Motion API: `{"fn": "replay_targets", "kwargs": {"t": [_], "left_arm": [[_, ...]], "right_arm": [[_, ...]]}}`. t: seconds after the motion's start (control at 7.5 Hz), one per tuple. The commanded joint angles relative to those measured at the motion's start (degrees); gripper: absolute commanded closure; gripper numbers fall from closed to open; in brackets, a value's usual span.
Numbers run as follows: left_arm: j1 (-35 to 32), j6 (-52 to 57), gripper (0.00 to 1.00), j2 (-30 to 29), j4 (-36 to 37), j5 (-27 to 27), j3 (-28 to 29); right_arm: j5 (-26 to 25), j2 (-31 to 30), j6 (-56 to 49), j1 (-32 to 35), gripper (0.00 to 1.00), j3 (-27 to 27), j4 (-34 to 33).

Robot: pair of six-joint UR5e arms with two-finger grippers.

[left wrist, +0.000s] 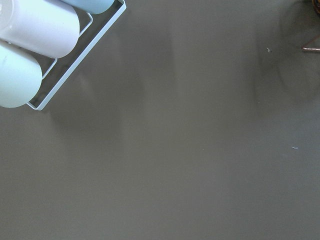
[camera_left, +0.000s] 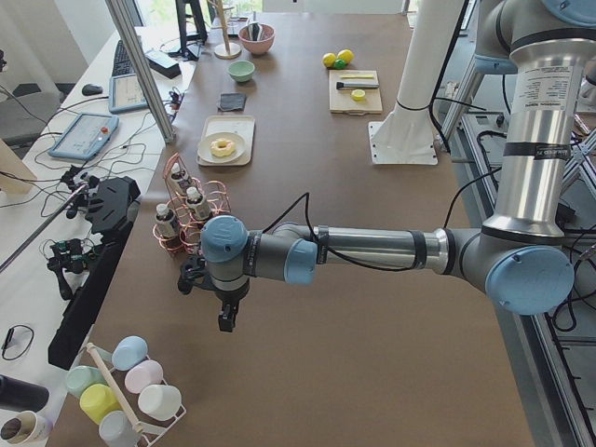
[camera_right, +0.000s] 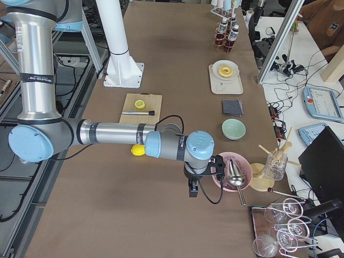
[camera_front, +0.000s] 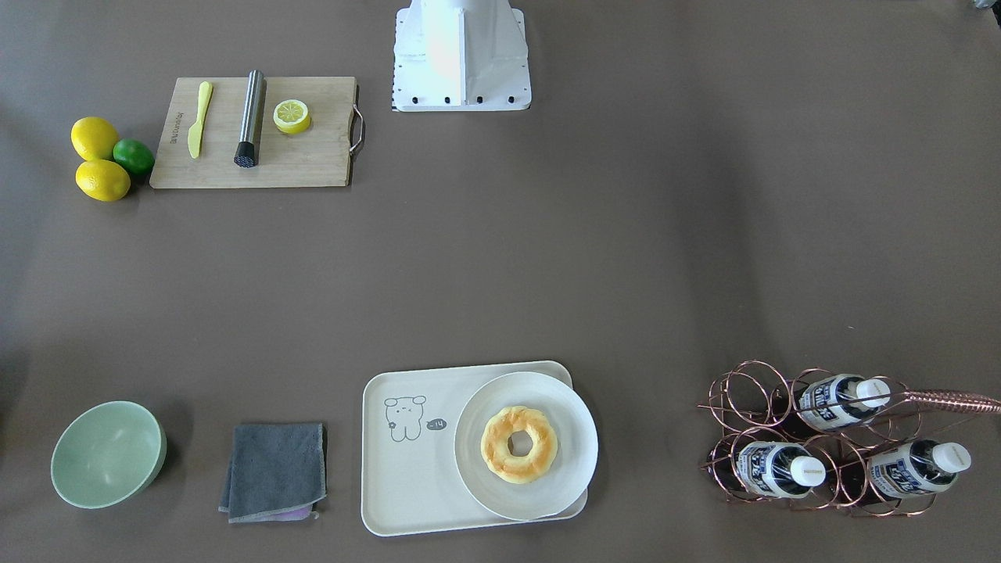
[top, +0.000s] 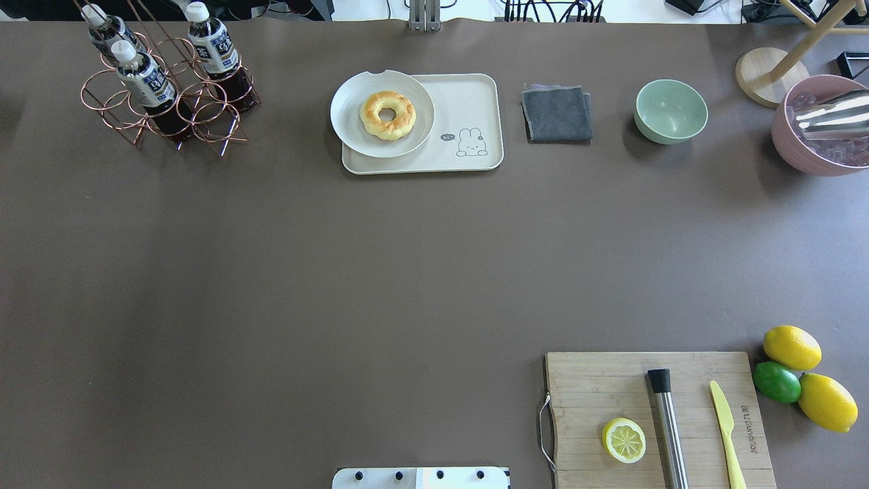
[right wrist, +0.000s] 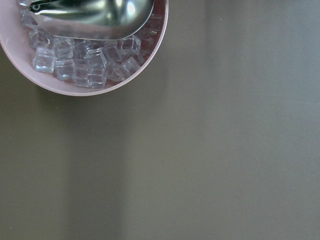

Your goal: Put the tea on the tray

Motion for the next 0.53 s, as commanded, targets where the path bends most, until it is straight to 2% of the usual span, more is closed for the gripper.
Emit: {"fn": "replay_targets", "kwargs": {"t": [0.0,0.4], "left_arm": [[-0.2,0.1,0.02,0.2,-0.2,0.0,-0.1],[-0.2,-0.2,0.02,0.0,-0.1,0.1,-0.2]], "right_arm": [[0.1,-0.1,0.0,0.0,0.0,0.0,0.0],[0.6,-0.4,-0.2,0.0,0.0,0.0,0.0]]}}
